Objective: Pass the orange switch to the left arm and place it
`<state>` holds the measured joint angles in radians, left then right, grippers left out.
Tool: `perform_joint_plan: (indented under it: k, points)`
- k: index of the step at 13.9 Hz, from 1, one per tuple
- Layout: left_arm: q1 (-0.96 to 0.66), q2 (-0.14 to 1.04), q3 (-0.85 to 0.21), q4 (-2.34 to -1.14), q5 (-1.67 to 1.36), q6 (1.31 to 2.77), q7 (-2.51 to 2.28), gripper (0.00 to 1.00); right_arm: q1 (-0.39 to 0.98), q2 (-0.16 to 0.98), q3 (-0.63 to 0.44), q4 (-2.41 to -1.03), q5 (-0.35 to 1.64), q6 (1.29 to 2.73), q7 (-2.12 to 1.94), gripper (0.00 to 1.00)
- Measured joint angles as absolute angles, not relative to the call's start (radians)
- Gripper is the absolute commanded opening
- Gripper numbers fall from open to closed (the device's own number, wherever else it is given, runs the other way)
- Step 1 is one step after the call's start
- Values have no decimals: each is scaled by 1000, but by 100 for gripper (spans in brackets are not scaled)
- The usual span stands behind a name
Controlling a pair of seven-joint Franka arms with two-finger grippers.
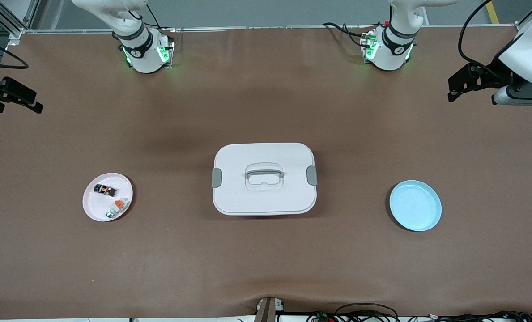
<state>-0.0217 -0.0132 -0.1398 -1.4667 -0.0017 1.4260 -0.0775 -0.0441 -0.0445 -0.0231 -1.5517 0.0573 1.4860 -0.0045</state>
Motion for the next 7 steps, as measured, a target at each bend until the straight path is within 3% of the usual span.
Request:
perform_joint_plan:
  k: [7]
  points:
    - [-26, -12, -141, -1465, -2, 1426, -77, 100, -44, -44, -24, -1552, 57, 1489, -5, 100]
